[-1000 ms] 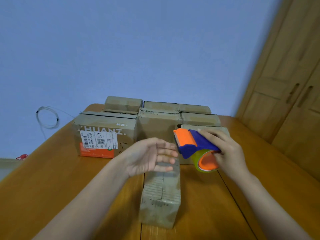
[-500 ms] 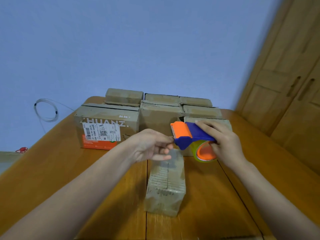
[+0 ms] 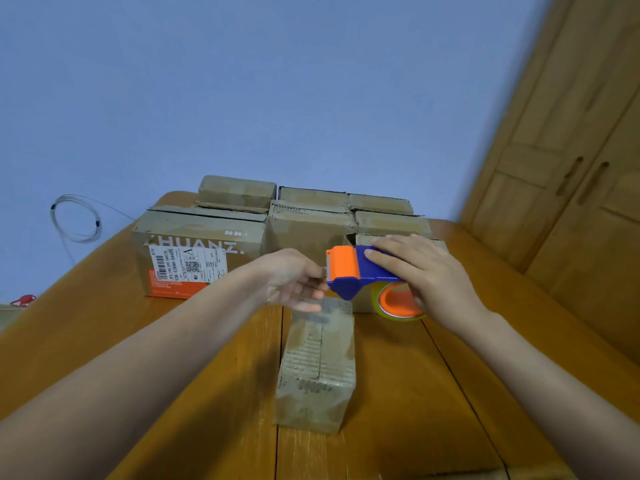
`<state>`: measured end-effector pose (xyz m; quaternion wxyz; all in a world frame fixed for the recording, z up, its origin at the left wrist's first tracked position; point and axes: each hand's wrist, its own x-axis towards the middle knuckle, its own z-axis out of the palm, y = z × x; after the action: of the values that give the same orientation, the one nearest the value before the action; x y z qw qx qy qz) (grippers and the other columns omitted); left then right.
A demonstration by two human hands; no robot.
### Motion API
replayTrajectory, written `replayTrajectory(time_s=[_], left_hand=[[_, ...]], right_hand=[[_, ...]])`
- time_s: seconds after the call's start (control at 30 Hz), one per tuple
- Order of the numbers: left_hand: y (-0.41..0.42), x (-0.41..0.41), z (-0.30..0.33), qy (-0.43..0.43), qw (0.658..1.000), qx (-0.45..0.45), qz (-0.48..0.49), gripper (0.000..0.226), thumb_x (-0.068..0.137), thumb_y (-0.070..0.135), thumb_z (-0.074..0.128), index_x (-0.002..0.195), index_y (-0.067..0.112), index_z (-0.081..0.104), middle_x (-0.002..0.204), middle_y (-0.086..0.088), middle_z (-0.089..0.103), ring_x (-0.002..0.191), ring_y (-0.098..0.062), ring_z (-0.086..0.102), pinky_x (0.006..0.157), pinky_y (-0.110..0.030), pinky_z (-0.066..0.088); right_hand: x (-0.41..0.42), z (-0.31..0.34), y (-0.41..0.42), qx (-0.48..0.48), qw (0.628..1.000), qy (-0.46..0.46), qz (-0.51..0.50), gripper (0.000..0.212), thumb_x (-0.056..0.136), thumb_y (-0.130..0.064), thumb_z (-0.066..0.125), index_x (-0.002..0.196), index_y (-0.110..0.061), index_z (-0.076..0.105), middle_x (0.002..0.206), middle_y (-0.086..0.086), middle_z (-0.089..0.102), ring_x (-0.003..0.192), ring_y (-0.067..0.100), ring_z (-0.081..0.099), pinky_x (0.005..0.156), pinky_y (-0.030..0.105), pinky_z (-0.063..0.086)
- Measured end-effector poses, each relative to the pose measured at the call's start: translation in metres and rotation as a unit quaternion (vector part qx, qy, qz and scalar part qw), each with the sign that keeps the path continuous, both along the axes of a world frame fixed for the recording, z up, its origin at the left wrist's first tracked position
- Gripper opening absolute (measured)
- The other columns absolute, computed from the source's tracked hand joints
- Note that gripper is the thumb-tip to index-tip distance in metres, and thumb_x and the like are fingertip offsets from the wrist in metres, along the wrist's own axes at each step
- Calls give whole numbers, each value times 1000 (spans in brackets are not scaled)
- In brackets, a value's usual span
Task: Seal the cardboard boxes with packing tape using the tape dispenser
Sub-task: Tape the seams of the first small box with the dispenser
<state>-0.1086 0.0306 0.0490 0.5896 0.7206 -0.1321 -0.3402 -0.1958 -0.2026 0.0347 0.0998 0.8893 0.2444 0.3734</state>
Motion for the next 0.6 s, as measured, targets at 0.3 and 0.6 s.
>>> replayTrajectory(time_s=[0.3,0.6], left_hand=[[-2,6,5,-90,994,45,-35,23,96,8,53,75,5,61,65,-5,60,48,-8,48,39,-15,35],[40,34,1,-106,988,97,-56,27,95,11,54,70,5,62,59,-2,61,49,-7,48,43,-16,34]], right_hand=[[-1,-6,-17,-37,999,-22,-4,77,73,5,75,138,-21,43,139,-4,53,118,24,55,80,35,46],[-13,-15,-43,13,999,29,-23,73,69,8,78,134,-17,54,136,0,56,117,27,58,82,36,53]])
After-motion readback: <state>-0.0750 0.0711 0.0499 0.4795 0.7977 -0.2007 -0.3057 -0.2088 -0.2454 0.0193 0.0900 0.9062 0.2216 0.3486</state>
